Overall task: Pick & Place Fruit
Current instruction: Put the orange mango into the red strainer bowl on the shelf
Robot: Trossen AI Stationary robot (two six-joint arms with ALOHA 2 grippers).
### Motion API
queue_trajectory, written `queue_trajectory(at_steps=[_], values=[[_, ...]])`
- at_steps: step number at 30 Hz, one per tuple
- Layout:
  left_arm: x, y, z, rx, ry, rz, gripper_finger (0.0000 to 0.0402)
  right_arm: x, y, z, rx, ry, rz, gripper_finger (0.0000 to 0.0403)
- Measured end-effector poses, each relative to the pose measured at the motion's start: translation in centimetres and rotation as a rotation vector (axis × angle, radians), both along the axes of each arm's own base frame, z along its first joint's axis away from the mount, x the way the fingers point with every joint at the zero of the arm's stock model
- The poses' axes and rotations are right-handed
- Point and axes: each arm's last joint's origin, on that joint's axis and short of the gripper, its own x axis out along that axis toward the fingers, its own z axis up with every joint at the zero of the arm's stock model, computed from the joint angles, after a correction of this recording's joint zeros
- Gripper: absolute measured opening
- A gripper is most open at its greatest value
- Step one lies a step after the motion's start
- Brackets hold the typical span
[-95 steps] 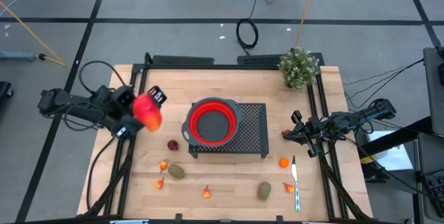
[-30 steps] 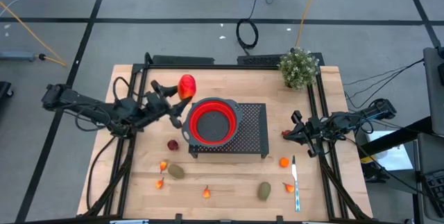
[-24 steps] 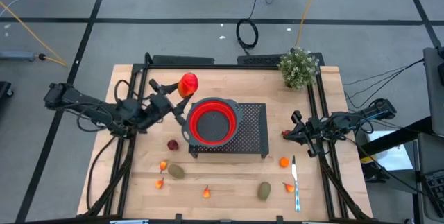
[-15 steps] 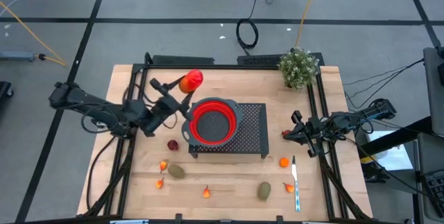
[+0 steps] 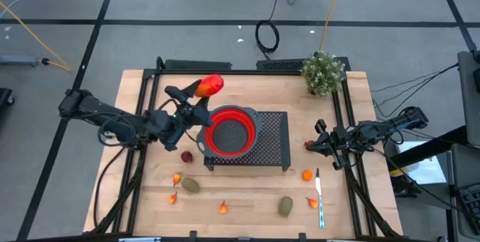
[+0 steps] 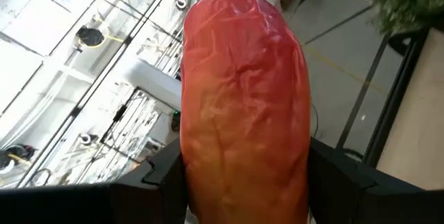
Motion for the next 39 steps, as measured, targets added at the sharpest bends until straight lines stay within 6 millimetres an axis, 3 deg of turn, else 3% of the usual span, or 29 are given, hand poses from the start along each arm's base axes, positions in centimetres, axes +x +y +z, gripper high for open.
queue_trajectory(at_steps=[6, 12, 21, 29, 35, 39], values=[[0.0, 0.0, 0.0, -0.007, -0.01, 0.008, 0.0216, 0.0, 0.0, 0.0, 0.0, 0.0, 0.0, 0.0], [-0.2, -0.2, 0.5, -0.104, -0.202, -0.014, 0.0216, 0.0, 0.0, 0.0, 0.0, 0.0, 0.0, 0.0], [-0.4, -0.8, 3.9, -0.265, -0.514, -0.087, 0.0216, 0.0, 0.0, 0.0, 0.0, 0.002, 0.0, 0.0], [-0.1, -1.4, 5.2, -0.387, -0.713, -0.361, 0.0216, 0.0, 0.0, 0.0, -0.001, 0.002, 0.0, 0.0], [0.7, -1.3, 4.8, -0.595, -0.792, -0.671, 0.0216, 0.0, 0.0, 0.0, -0.001, 0.002, 0.0, 0.0], [1.2, -0.9, 4.0, -0.758, -0.782, -0.754, 0.0216, 0.0, 0.0, 0.0, -0.001, 0.002, 0.0, 0.0]])
